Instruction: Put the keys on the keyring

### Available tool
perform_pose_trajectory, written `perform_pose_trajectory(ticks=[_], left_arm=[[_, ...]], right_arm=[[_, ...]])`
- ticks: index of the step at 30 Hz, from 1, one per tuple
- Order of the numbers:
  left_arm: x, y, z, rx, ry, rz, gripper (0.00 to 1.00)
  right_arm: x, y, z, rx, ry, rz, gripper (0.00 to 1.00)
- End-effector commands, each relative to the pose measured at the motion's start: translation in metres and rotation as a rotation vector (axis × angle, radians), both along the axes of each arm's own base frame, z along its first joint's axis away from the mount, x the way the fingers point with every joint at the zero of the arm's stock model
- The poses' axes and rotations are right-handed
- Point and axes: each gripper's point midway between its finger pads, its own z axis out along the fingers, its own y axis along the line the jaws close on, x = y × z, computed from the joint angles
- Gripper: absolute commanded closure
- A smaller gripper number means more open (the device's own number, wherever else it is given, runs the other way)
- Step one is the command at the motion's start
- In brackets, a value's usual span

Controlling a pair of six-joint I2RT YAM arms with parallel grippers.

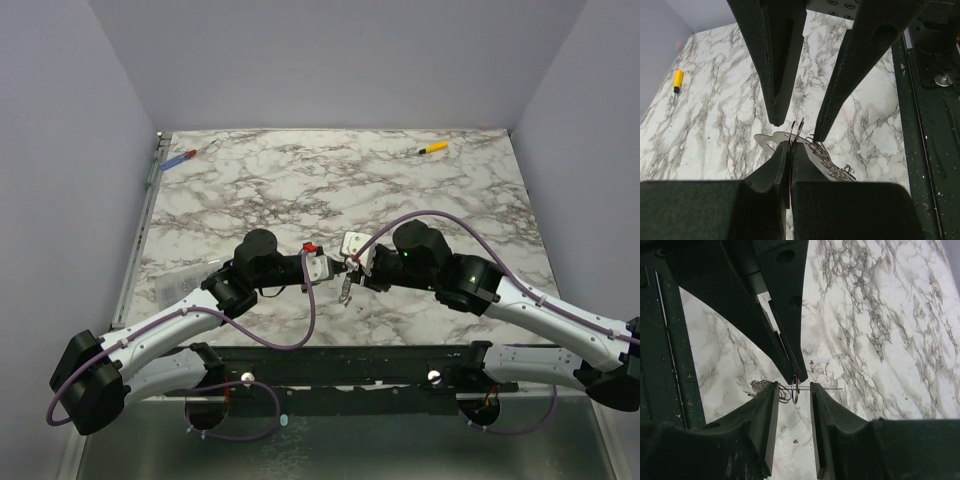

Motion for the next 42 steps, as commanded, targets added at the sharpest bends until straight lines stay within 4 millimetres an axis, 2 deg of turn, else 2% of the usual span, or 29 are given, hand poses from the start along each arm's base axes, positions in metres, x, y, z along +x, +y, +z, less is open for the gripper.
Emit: perform_pose_trajectory(ticks=[1, 8, 17, 29, 34, 39, 42], left_arm=[[0.001, -0.003, 0.020, -0.036, -0.044, -0.010, 1.00], [0.000, -0.003, 0.022, -0.039, -0.049, -0.013, 1.00], [0.000, -0.002, 0.022, -0.040, -0.051, -0.012, 1.00], [-0.001, -0.003, 0.023, -0.042, -0.055, -0.016, 1.00], [-0.001, -0.003, 0.023, -0.041, -0.057, -0.017, 1.00], [-0.001, -0.003, 0.023, -0.043, -0.057, -0.020, 1.00], [-0.001, -0.002, 0.022, -0.040, -0.056, -0.020, 1.00]], right_arm=[[0.004, 0.006, 0.011, 0.039, -0.030, 0.000, 0.63], [0.006, 0.006, 0.007, 0.031, -0.031, -0.007, 0.75], [0.006, 0.003, 0.000, 0.009, -0.023, -0.015, 0.68], [0.008, 0.001, -0.008, -0.007, -0.024, -0.025, 0.69], [0.008, 0.001, -0.010, -0.016, -0.021, -0.026, 0.76], [0.007, 0.002, -0.010, -0.013, -0.019, -0.020, 0.99], [0.007, 0.002, -0.008, -0.007, -0.024, -0.019, 0.99]])
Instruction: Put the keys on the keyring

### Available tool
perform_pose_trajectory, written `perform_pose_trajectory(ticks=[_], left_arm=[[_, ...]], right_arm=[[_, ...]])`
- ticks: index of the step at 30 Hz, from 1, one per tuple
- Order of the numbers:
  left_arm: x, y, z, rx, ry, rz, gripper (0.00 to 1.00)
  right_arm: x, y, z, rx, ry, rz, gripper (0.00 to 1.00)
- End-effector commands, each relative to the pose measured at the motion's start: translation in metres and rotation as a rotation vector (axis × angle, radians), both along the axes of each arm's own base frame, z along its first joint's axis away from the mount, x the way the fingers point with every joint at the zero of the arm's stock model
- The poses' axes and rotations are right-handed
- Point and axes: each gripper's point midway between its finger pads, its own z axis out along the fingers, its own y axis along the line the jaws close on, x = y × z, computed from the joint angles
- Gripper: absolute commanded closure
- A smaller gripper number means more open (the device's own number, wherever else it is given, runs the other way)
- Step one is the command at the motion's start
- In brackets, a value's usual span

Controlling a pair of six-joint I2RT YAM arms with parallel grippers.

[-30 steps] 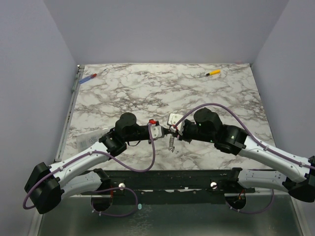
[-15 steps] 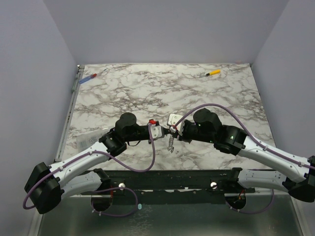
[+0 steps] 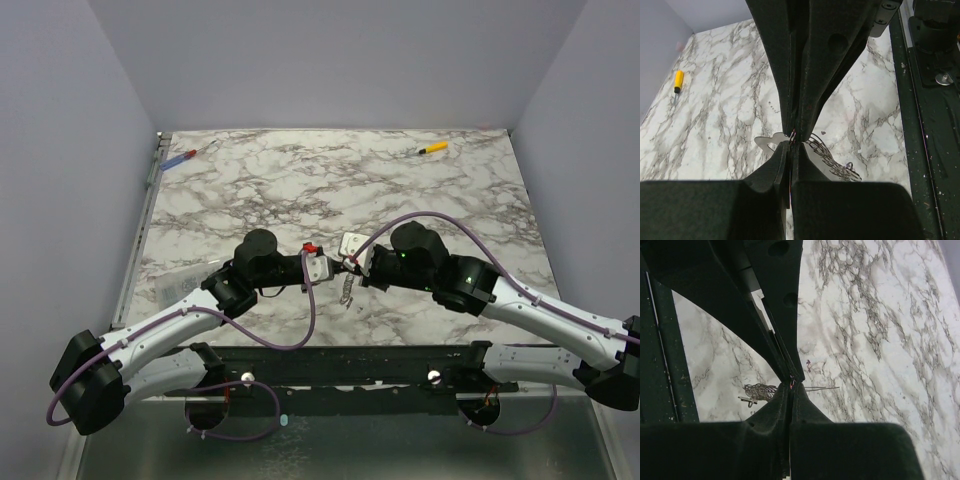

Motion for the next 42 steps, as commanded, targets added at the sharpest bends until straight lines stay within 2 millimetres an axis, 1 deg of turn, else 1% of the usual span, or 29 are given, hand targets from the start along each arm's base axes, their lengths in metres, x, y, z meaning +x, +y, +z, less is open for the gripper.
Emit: perform_pose_trajectory(ticks=[1, 4, 5, 7, 9, 11, 13, 22, 25, 31, 37, 42], left_arm=[[-0.002, -0.003, 0.023, -0.044, -0.054, -0.021, 1.00], [-0.003, -0.002, 0.024, -0.046, -0.069, -0.029, 1.00], [-0.004, -0.001, 0.026, -0.052, -0.077, -0.030, 0.94], [-0.005, 0.001, 0.030, -0.067, -0.095, -0.022, 0.78], [-0.006, 0.004, 0.036, -0.086, -0.115, -0.018, 0.67], [-0.007, 0.005, 0.040, -0.104, -0.126, -0.015, 0.62], [-0.009, 0.006, 0.042, -0.113, -0.130, -0.019, 0.61], [-0.016, 0.004, 0.043, -0.125, -0.136, -0.062, 0.65], [-0.016, 0.004, 0.044, -0.131, -0.141, -0.065, 0.70], [-0.018, 0.002, 0.042, -0.133, -0.135, -0.076, 0.74], [-0.016, 0.002, 0.042, -0.133, -0.134, -0.071, 0.75], [-0.016, 0.002, 0.042, -0.136, -0.135, -0.066, 0.88]], right_arm=[[0.002, 0.000, 0.000, 0.003, -0.014, -0.006, 0.99], [0.002, 0.000, 0.004, 0.021, -0.028, -0.007, 0.99], [0.003, -0.001, 0.006, 0.029, -0.036, -0.010, 0.99], [0.004, -0.002, 0.014, 0.055, -0.058, -0.018, 0.99], [0.004, -0.004, 0.023, 0.085, -0.078, -0.022, 0.99], [0.002, -0.006, 0.032, 0.112, -0.093, -0.020, 0.99], [0.000, -0.007, 0.039, 0.133, -0.102, -0.015, 0.99], [-0.006, -0.009, 0.046, 0.158, -0.099, 0.004, 0.99], [-0.007, -0.009, 0.048, 0.165, -0.100, 0.008, 0.99], [-0.008, -0.009, 0.048, 0.169, -0.101, 0.014, 0.99], [-0.012, -0.007, 0.052, 0.183, -0.098, 0.037, 0.99], [-0.016, -0.004, 0.054, 0.190, -0.094, 0.063, 0.99]])
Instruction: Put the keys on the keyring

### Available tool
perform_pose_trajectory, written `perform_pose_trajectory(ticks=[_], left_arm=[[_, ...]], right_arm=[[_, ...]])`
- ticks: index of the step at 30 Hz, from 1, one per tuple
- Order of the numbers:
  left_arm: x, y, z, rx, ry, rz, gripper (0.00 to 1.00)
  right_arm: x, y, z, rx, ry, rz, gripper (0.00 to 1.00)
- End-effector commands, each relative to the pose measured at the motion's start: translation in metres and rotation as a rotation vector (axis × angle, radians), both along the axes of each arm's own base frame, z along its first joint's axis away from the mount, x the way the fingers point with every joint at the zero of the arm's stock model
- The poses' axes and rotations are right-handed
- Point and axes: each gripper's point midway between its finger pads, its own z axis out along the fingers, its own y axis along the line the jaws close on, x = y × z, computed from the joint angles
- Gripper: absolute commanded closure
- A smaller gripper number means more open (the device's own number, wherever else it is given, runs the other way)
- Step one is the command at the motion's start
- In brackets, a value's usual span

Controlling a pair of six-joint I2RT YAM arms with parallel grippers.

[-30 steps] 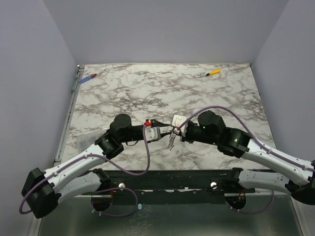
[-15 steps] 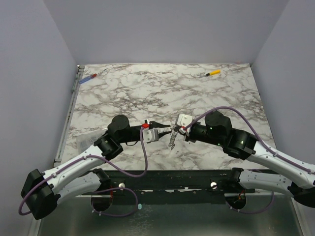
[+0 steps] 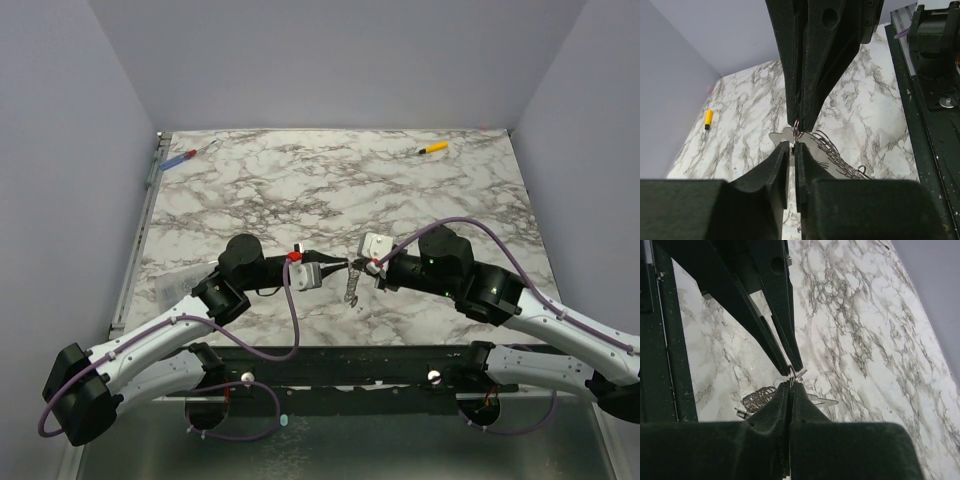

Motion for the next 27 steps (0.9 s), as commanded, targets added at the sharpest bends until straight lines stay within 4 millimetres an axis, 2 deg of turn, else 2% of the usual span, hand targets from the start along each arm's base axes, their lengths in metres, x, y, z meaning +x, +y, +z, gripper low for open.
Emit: perform_pose_trajectory(ticks=[1, 3, 20, 27], left_arm=[[-0.004, -0.001, 0.001, -0.011, -0.005, -0.023, 0.92], [-0.004, -0.001, 0.002, -0.014, -0.010, -0.023, 1.00], [-0.006, 0.001, 0.004, -0.021, -0.018, -0.026, 1.00], [-0.008, -0.001, 0.002, -0.017, -0.011, -0.038, 1.00]], right_arm=[[-0.006, 0.006, 0.016, 0.057, -0.025, 0.045, 0.99], [-0.007, 0.006, 0.018, 0.069, -0.030, 0.048, 0.99], [-0.004, -0.006, 0.052, 0.218, -0.118, -0.007, 0.99], [-0.005, -0.009, 0.055, 0.253, -0.122, -0.013, 0.99]])
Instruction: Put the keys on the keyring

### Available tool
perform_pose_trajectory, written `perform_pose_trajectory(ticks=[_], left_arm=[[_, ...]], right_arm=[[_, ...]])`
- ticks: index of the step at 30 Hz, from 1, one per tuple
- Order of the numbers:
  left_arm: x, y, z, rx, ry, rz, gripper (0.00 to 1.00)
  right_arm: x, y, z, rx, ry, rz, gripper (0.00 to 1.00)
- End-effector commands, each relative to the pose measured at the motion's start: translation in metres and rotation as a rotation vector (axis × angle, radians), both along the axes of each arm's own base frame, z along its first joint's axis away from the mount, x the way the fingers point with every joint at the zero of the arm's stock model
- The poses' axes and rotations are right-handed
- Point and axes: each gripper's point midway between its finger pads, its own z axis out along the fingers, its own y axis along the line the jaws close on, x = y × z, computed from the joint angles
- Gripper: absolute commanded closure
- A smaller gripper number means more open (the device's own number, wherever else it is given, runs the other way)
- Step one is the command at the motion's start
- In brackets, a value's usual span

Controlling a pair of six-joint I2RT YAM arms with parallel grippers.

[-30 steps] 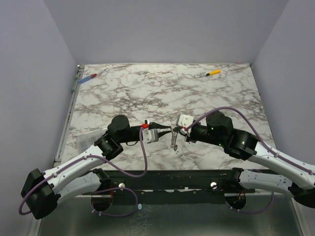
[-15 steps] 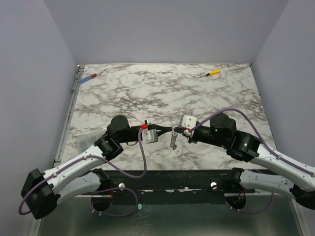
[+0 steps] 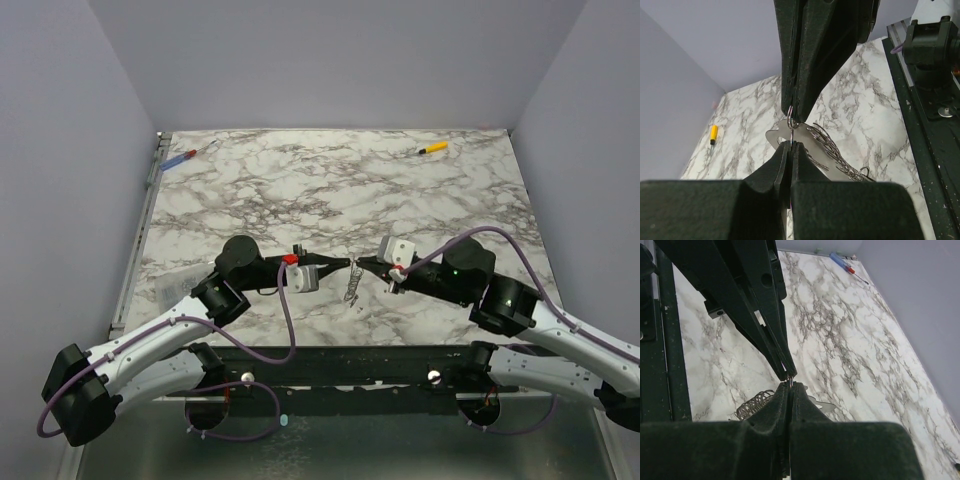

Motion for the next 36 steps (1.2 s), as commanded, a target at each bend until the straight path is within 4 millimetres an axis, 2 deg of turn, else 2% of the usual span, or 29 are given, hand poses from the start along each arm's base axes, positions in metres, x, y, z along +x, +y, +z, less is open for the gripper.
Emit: perform_pose_trajectory(ticks=[1, 5, 10, 21, 24, 30, 33, 36], left_arm=[[-0.006, 0.000, -0.013, 0.029, 0.030, -0.030, 1.00], [-0.008, -0.001, -0.014, 0.031, 0.030, -0.041, 0.98], [-0.003, 0.003, -0.011, 0.023, 0.018, -0.003, 0.69], [0.013, 0.020, 0.007, -0.102, 0.015, 0.154, 0.30], [0.014, 0.026, 0.020, -0.186, 0.033, 0.176, 0.25], [0.036, 0.048, 0.049, -0.414, 0.180, 0.319, 0.19], [0.036, 0.055, 0.059, -0.456, 0.184, 0.331, 0.09], [0.033, 0.072, 0.072, -0.562, 0.176, 0.360, 0.02]], right_arm=[[0.001, -0.001, 0.030, 0.114, -0.049, -0.018, 0.99], [0.001, -0.002, 0.029, 0.120, -0.046, -0.021, 0.99], [0.002, -0.002, 0.025, 0.113, -0.036, -0.026, 0.99], [-0.002, -0.011, 0.025, 0.137, -0.052, -0.035, 0.99], [-0.001, -0.013, 0.023, 0.138, -0.059, -0.043, 0.99], [0.005, -0.021, 0.025, 0.163, -0.078, -0.097, 0.99], [0.012, -0.028, 0.029, 0.188, -0.095, -0.149, 0.99], [0.016, -0.033, 0.031, 0.213, -0.108, -0.185, 0.99]])
